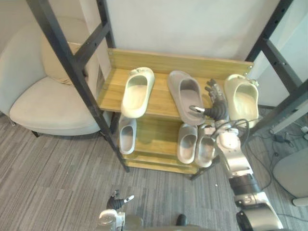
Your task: Organize the slippers on the shoe rack
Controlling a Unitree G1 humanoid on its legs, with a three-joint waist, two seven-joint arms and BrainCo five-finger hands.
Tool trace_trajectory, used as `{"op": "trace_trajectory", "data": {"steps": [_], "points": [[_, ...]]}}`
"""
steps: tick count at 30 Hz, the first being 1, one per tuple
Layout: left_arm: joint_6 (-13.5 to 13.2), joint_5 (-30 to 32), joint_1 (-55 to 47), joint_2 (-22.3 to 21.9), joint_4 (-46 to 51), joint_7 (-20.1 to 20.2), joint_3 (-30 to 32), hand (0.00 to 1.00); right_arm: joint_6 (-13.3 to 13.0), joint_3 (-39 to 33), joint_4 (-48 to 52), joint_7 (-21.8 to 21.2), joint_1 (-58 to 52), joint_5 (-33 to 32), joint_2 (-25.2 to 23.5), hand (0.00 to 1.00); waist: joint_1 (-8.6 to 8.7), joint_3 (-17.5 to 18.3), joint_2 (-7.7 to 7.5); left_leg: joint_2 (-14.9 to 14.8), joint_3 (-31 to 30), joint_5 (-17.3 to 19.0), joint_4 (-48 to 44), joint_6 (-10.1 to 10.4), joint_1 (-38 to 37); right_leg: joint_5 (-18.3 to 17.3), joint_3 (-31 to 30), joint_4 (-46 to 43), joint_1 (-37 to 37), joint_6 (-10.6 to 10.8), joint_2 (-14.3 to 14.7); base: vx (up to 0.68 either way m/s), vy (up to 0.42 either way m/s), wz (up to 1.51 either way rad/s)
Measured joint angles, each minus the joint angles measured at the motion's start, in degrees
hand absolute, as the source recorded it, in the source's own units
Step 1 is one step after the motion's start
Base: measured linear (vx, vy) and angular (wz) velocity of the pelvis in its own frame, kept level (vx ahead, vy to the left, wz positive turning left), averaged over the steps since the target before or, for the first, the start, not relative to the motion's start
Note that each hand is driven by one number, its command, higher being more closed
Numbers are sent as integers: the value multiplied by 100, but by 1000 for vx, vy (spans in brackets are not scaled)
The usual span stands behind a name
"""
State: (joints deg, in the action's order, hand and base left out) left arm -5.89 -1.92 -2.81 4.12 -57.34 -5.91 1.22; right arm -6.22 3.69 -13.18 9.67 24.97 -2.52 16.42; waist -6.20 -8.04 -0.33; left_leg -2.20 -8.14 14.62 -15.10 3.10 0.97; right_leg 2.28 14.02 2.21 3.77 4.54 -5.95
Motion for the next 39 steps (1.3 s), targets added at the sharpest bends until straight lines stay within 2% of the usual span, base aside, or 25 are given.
{"op": "trace_trajectory", "data": {"steps": [5,11,19,36,39], "points": [[-2,-62,1,0,5,3,1,0,21,226,-269,6,334,-2,150,0,-25,-9,-5,3,-25,-35,33,8,4,1,27,10,0,-1,-3,-5,-5,2],[-8,-67,28,8,63,27,3,0,31,254,-426,21,651,-4,243,0,-25,-143,-38,7,-107,-177,227,45,-10,5,99,28,-2,-6,-13,-26,-23,6],[-9,-127,32,17,65,94,4,0,52,306,-634,49,881,-38,416,0,-27,-155,-57,8,-185,-242,295,65,-8,10,122,28,-6,-14,-15,-4,-7,5],[-3,-271,29,20,62,116,2,0,52,264,-634,272,938,-253,401,0,-26,-165,-73,14,-184,-359,400,73,-8,65,108,25,-69,-78,-32,-5,0,0],[-3,-275,29,19,62,116,2,0,52,80,-634,297,938,-358,367,0,-26,-168,-69,14,-188,-367,409,82,-3,65,105,21,-67,-78,-32,-35,-5,0]]}}
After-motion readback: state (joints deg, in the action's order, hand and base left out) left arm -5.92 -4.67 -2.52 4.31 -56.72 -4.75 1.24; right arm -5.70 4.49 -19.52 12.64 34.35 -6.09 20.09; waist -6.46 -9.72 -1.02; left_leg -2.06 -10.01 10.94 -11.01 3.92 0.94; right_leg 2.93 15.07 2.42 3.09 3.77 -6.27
